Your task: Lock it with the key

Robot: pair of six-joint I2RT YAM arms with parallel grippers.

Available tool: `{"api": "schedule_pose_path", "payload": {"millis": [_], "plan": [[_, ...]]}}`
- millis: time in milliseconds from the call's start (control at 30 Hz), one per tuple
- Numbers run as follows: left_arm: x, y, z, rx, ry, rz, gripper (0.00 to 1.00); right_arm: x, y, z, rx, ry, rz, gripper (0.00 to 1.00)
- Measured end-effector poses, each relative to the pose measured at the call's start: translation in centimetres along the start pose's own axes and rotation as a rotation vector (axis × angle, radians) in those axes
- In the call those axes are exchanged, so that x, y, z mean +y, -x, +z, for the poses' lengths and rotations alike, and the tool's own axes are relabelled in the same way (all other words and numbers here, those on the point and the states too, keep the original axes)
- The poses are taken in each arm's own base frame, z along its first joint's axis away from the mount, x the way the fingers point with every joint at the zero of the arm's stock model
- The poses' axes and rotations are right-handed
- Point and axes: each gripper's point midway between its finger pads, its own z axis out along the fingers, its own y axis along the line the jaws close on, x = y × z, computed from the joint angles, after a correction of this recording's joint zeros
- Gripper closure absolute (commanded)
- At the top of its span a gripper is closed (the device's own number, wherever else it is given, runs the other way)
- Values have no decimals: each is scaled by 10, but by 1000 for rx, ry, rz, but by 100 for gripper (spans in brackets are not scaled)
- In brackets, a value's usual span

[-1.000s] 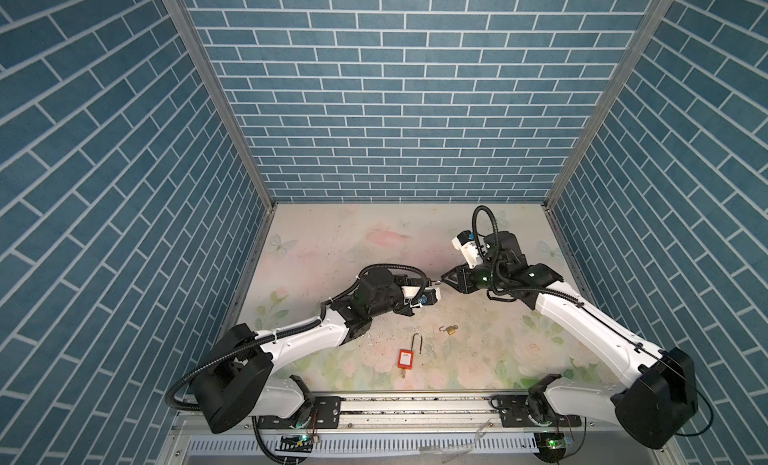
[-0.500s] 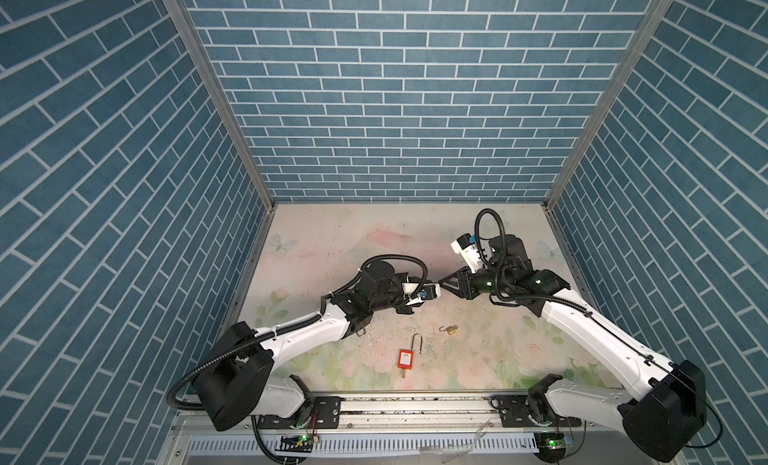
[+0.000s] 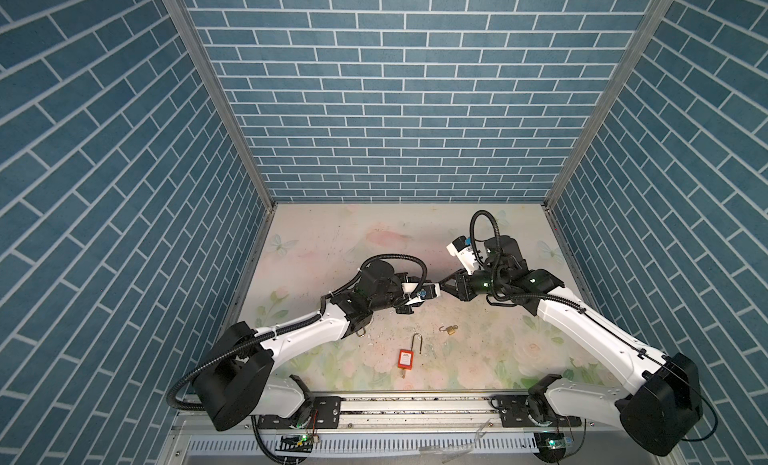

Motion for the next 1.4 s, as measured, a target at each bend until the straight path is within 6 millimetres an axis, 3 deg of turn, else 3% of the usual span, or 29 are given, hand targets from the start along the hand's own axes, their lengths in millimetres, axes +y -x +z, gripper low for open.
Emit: {"api": "schedule_pose_path", "payload": {"millis": [133, 633, 1100, 1400], "plan": [[5, 1, 0, -3, 34, 12, 100, -1, 2, 0, -9, -3, 2, 100], [16, -5, -1, 19, 184, 71, 100, -2, 13, 10, -24, 18, 31, 100], [18, -9, -2, 35, 195, 9, 100, -6, 18, 20, -29, 54, 43, 100], [9, -20, 1, 71, 153, -53, 100, -13, 7, 34, 3, 79, 63, 100]]}}
